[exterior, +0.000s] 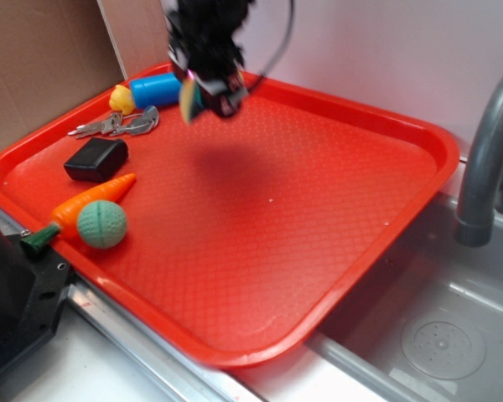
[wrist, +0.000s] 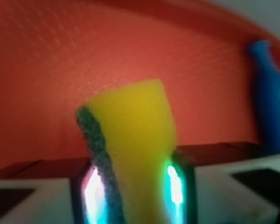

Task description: Grab the green sponge.

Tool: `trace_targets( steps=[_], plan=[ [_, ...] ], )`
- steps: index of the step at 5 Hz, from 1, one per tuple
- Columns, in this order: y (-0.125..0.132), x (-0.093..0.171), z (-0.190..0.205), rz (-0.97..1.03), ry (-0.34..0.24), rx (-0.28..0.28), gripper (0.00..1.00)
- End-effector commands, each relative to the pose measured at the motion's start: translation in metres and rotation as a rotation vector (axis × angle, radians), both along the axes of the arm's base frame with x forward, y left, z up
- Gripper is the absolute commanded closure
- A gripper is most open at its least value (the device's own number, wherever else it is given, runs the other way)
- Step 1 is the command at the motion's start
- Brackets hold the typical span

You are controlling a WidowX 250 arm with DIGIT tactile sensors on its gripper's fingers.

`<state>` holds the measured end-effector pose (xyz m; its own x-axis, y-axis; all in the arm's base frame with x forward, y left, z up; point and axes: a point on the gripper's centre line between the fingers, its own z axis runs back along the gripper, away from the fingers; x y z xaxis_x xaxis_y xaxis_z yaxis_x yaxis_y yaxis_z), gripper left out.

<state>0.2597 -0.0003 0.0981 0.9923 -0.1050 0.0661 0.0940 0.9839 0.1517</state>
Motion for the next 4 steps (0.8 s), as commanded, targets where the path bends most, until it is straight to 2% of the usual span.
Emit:
trace_targets(
  steps=[1,2,3,4],
  plan=[
    [0.002,-0.049,0.105,0.286,-0.062,-0.116,1.00],
    [-0.003,-0.073,0.139,0.414,-0.061,-0.103,1.00],
    [-0.004,-0.081,0.155,0.408,-0.078,-0.154,1.00],
    [0.002,-0.082,0.158,0.430,-0.082,-0.146,1.00]
  ],
)
